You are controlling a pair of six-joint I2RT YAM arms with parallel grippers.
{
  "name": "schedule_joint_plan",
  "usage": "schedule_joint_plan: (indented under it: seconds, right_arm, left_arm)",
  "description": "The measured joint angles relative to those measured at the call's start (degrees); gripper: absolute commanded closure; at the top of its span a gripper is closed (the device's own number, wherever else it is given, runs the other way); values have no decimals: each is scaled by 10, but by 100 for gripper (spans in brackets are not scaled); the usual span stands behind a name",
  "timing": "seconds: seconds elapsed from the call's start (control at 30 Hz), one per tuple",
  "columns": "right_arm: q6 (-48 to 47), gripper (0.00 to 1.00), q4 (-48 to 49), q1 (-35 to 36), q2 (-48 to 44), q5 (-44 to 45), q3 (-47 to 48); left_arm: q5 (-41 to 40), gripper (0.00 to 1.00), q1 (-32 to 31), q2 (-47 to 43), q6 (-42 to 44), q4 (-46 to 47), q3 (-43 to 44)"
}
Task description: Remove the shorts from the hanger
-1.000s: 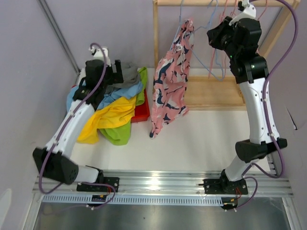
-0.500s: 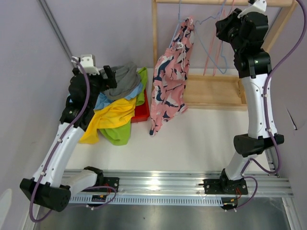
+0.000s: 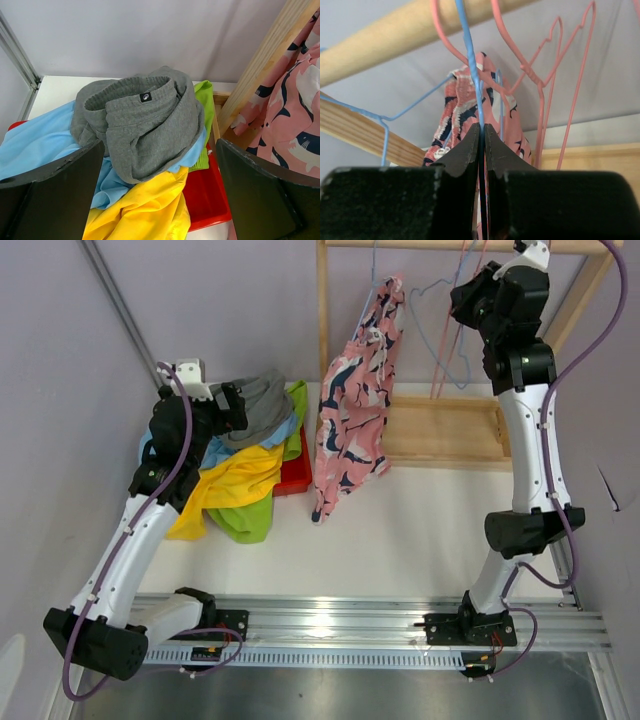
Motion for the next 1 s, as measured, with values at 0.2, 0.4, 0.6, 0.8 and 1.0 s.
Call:
schedule_joint_plan:
  seconds: [0.2,0.4,0.6,0.8,1.0]
  right_arm:
    - [1,71,-2,3,12,-3,-10]
    - [-12,1,-9,12,-3,9,-15]
    - [-31,1,-17,40,-74,40,-31]
    - [-42,1,0,103,-164,60,-31]
    - [-40,9,44,152,-185,57,-55]
  left_arm:
    - [8,1,-1,0,0,0,-2]
    - [10,1,-3,0,0,1,-4]
    - [11,1,-9,-5,0,2,-4]
    - [11,1,-18,-13,0,4,-12]
    - [11,1,-25,-17,1,4,-14]
